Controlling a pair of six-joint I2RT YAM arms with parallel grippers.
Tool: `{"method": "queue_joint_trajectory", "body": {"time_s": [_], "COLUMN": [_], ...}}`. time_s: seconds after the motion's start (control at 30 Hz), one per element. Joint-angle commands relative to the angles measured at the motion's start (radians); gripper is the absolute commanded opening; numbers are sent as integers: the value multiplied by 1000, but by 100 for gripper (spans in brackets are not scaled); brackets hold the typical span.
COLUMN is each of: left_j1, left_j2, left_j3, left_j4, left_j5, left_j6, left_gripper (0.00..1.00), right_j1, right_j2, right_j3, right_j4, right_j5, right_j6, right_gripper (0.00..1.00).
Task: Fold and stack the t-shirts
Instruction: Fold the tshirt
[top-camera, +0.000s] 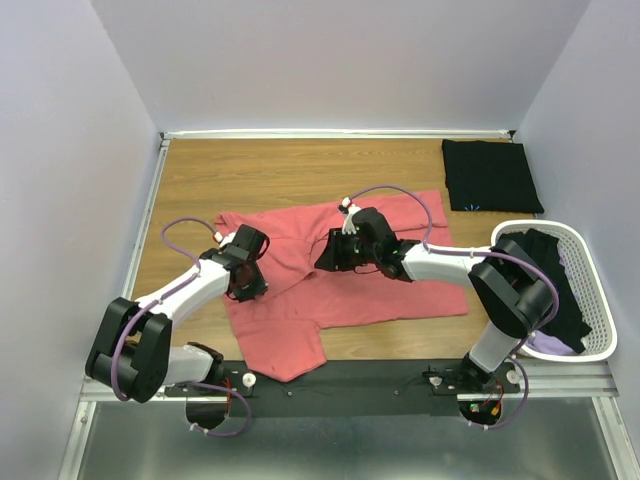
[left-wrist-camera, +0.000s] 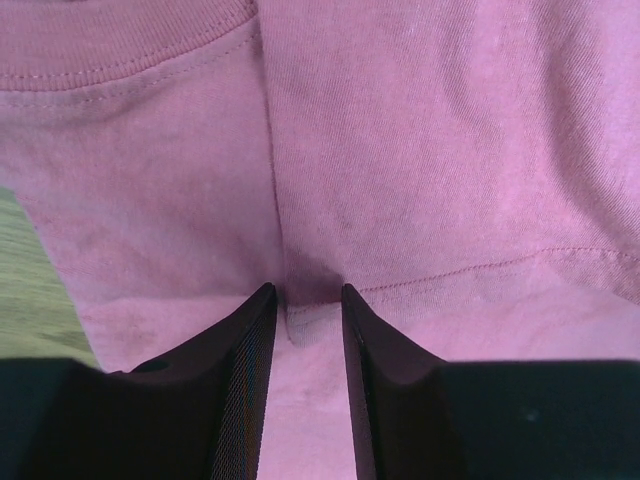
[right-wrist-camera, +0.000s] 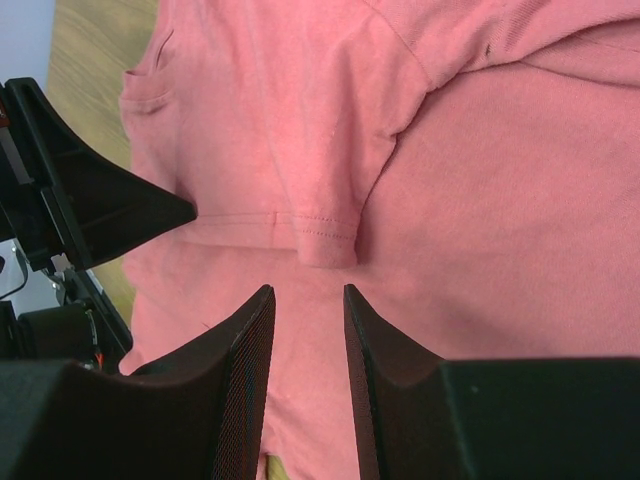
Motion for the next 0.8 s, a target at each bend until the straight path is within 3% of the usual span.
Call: {"method": "queue_joint_trajectory", "body": {"time_s": [0.0,0.4,0.5,0.77], "left_j1": [-12,-35,-43,-48], "left_j2": [-30,-12,-3,-12], "left_j3": [29,46,51,55], "left_j4": [-38,-26,-27,-40], "left_j5": [-42,-49,-51,-71], "left_j6": [-25,-22,-23,-32], "left_gripper": [41,40,36,13], "right_j1": [-3,-5,-5,-5], "right_j2": [8,13,16,38], "right_j3": [-16,-16,-18,-13], "right_j4": [29,29,29,29], "right_j5": [-19,-25,-30,-50], "right_j6": [-2,-2,-2,-8], "right_gripper": [41,41,41,41]}}
